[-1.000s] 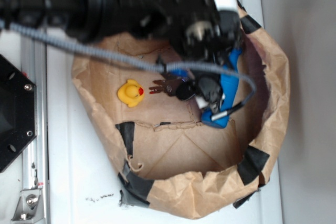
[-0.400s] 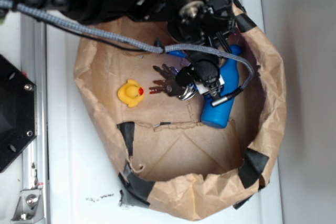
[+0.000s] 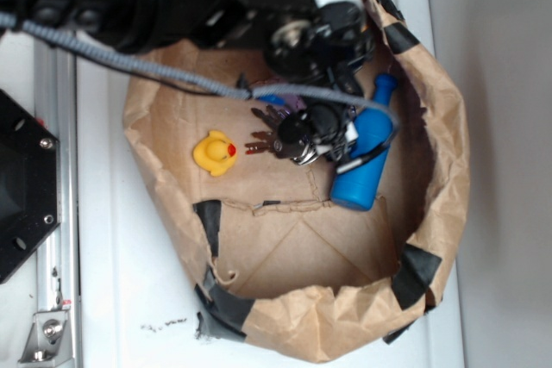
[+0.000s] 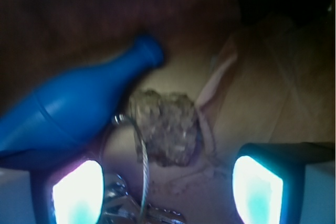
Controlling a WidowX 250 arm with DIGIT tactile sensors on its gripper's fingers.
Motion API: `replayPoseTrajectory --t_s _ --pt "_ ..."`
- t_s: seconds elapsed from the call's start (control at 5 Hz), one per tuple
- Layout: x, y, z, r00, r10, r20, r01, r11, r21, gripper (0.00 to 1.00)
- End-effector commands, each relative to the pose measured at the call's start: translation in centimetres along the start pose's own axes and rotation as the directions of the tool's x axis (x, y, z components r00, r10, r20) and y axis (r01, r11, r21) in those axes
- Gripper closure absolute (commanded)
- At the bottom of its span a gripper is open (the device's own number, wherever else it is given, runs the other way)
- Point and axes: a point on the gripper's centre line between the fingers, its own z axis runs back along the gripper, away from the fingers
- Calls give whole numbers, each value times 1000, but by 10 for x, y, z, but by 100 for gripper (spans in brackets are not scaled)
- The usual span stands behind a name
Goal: Grab the silver keys.
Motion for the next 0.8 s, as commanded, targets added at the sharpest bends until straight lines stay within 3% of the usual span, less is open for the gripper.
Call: replayPoseTrajectory --t_s 0.0,0.6 --pt "2 -10 -5 999 -7 32 7 1000 0 100" --pt "4 -11 -7 999 4 37 -4 1000 22 100"
